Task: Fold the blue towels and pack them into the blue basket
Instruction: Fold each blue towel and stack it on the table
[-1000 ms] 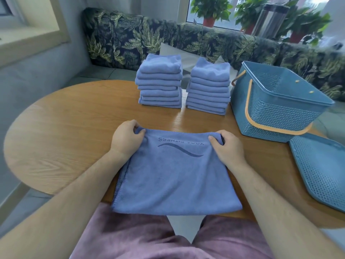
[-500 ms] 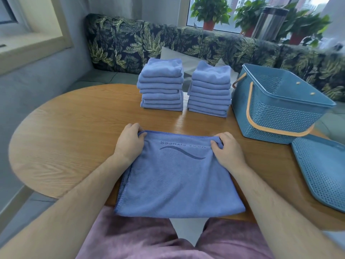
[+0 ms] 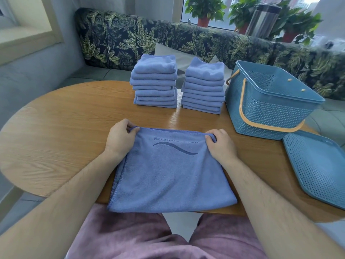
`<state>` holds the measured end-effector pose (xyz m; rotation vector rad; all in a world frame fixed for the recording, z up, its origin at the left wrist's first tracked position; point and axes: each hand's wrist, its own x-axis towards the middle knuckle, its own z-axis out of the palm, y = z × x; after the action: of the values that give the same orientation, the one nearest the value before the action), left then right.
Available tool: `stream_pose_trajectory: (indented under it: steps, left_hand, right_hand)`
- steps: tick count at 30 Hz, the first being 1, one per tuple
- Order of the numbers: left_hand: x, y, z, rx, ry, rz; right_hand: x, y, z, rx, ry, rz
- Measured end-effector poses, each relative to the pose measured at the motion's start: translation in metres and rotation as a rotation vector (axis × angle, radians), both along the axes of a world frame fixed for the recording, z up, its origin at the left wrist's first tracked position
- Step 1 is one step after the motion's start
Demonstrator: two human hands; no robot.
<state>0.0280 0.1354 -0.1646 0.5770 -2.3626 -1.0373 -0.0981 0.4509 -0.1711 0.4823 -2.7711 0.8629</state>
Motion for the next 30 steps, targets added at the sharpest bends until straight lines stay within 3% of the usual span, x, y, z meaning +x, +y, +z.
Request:
stream_pose_trajectory:
  steps: [3, 7, 15, 30]
  left_hand:
    - [0.0006, 0.0006, -0.0001, -0.008, -0.002, -0.006]
    - [0.0018, 0.0025, 0.0022, 0.035, 0.033, -0.009]
    - [0.0041, 0.0024, 0.0033, 0.092, 0.057, 0.0]
    - [0.0064, 0.0045, 0.0089, 0.221, 0.106, 0.023]
  right_hand:
    - [-0.0006, 0.0003, -0.0017, -0.006, 0.015, 0.003]
    - [0.0026, 0.0019, -0.0004, -0.158, 0.072, 0.061]
    - [0.0091, 0.0037, 0.0045, -0.536, -0.088, 0.025]
    - [0.0067, 0.0056, 0.0039, -0.626, -0.085, -0.011]
